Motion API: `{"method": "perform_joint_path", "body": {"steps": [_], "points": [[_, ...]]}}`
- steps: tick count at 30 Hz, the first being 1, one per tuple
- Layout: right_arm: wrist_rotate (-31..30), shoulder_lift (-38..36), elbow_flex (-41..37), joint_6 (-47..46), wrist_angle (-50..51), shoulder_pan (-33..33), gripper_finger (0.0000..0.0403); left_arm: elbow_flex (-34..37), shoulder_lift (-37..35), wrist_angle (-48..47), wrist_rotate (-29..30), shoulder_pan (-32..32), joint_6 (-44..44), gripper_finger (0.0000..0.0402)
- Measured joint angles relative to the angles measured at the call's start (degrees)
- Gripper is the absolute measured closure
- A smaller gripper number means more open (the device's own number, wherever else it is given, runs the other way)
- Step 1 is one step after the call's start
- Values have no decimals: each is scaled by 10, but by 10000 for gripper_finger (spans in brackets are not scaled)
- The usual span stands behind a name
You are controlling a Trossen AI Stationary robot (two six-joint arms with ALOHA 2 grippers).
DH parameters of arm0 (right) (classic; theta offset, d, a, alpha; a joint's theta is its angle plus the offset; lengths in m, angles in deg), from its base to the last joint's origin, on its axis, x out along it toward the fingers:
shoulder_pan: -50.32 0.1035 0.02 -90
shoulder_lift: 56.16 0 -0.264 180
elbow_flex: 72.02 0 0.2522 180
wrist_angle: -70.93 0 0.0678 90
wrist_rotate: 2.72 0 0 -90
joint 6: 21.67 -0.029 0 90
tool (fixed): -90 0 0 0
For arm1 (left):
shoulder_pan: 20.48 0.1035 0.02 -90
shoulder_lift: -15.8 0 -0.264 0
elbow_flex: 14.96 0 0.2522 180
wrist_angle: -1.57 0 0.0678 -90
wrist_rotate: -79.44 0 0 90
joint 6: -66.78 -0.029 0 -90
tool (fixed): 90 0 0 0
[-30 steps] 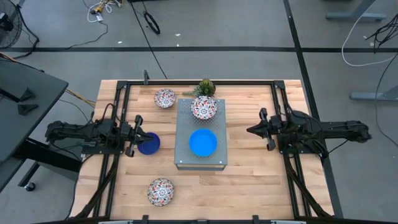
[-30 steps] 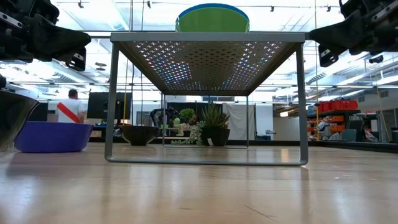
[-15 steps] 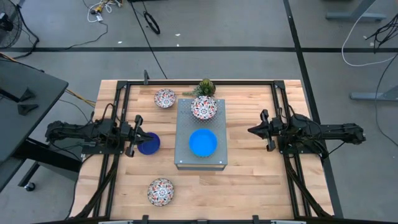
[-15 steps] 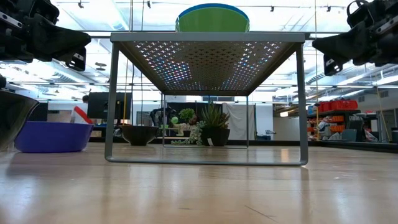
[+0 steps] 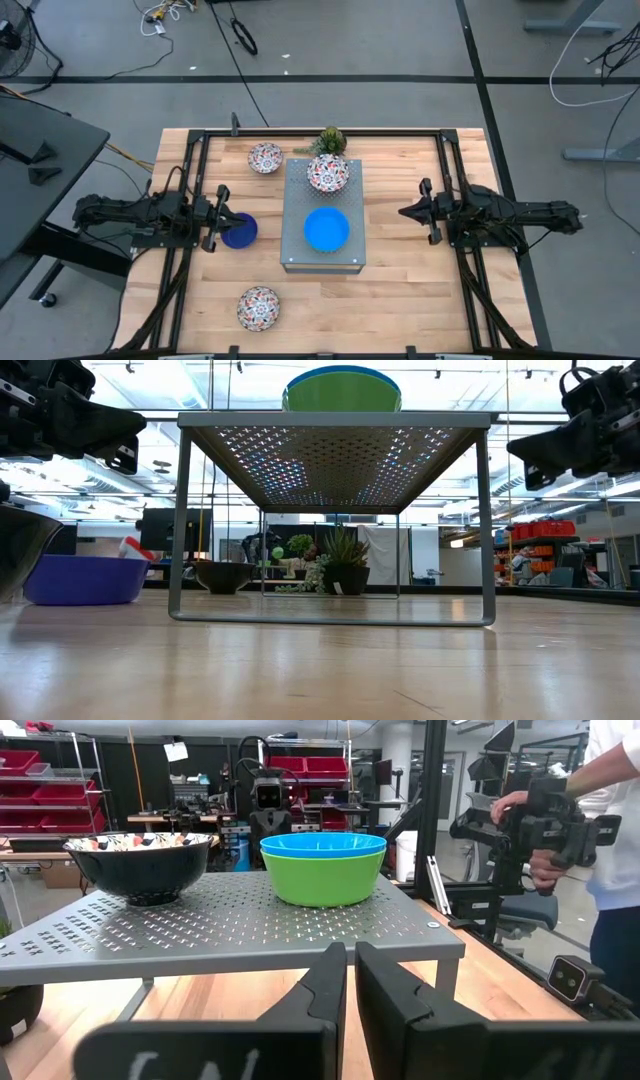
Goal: Pick & Place Mini bowls
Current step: Stack the top white patterned bowl on the other white patterned bowl on the shelf
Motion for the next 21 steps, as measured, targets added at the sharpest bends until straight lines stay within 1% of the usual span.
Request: {"method": "perform_joint_path", "body": {"steps": [9,16,21], "points": [[0,-6,0,-1,0,0,403,0,0,0,0,0,0,372],[0,-5,0,-69,-1,0,393,0,0,0,0,0,0,372],[0,-5,0,-67,-1,0,395,0,0,0,0,0,0,372]]}}
